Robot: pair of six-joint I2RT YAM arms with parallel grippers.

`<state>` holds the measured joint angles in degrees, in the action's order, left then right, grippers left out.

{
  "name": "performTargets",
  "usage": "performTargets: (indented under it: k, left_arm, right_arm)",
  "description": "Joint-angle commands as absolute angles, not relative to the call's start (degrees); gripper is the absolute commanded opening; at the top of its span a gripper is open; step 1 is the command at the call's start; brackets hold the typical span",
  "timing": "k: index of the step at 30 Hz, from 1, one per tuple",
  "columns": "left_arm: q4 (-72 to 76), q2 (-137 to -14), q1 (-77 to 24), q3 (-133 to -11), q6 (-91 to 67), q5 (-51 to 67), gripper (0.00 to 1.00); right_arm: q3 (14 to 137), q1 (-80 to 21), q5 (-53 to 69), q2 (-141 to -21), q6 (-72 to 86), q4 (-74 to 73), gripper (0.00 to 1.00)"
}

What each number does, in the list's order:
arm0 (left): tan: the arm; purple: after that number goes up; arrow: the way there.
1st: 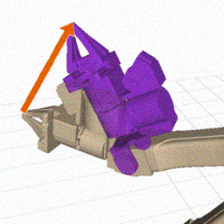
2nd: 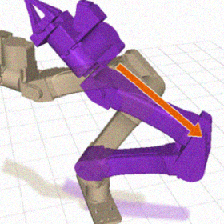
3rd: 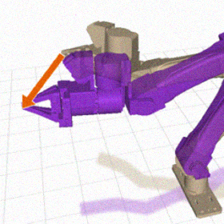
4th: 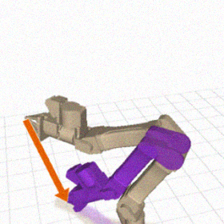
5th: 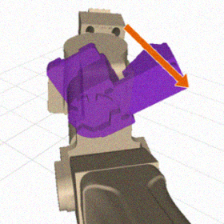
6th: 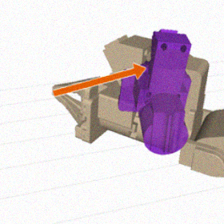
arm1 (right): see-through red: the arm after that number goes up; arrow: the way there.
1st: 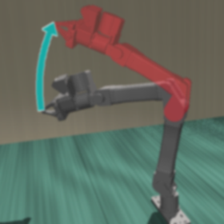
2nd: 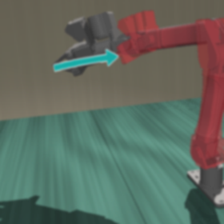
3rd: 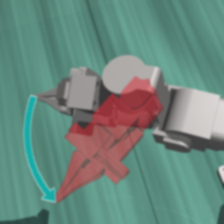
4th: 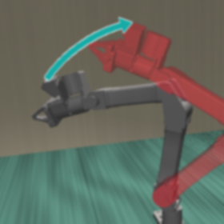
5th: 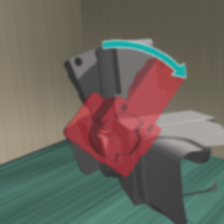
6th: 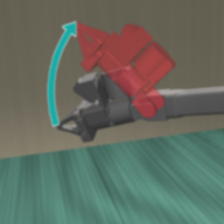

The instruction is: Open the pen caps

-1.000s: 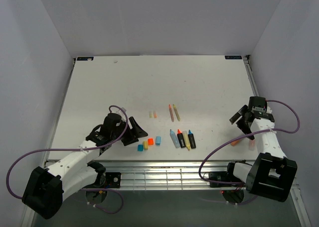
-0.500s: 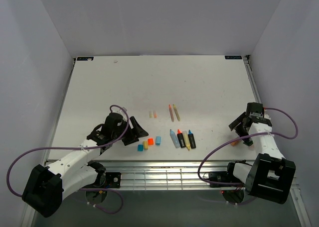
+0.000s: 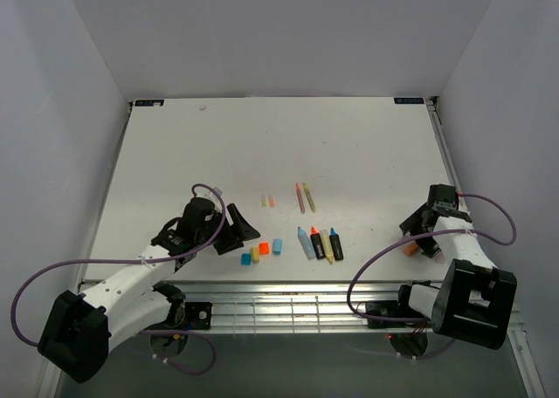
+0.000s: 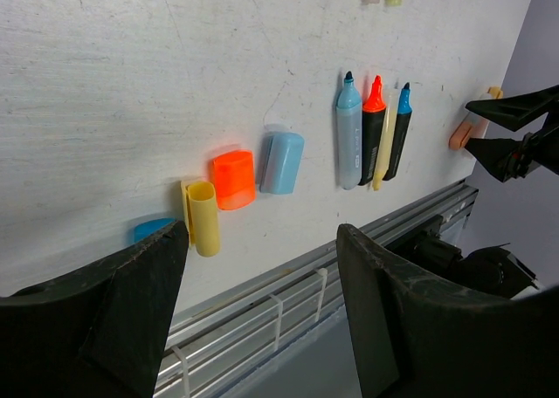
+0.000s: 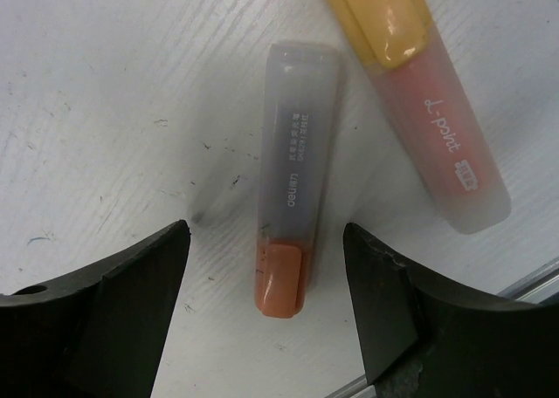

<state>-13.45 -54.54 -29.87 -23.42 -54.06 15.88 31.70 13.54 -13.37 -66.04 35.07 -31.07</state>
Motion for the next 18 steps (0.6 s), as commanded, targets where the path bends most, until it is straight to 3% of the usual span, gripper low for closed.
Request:
performTargets:
  k: [1,13,16,18]
  left_arm:
    - [-12.7,-53.1,-30.2,-24.2,-53.9,15.9,0.79]
    - [-10.9,-51.9,-30.2,-22.8,-54.0,16.0,0.79]
    - [-11.1,-51.3,-30.2,-23.4,-52.7,15.8,0.8]
    - [-11.1,-50.5,-30.2,-24.2,-51.9,15.6,0.79]
  right_arm:
    - [30.9,13.9,-13.7,-66.7,34.2,-27.1,0.77]
    - [31.8,13.6,-11.2,-72.9,31.4,-24.3,0.7]
    - [32.2,13.1,-10.4,-74.3,30.2,-24.3,0.64]
    - [32.5,12.6,-9.5,-75.8,29.3,-24.3,0.53]
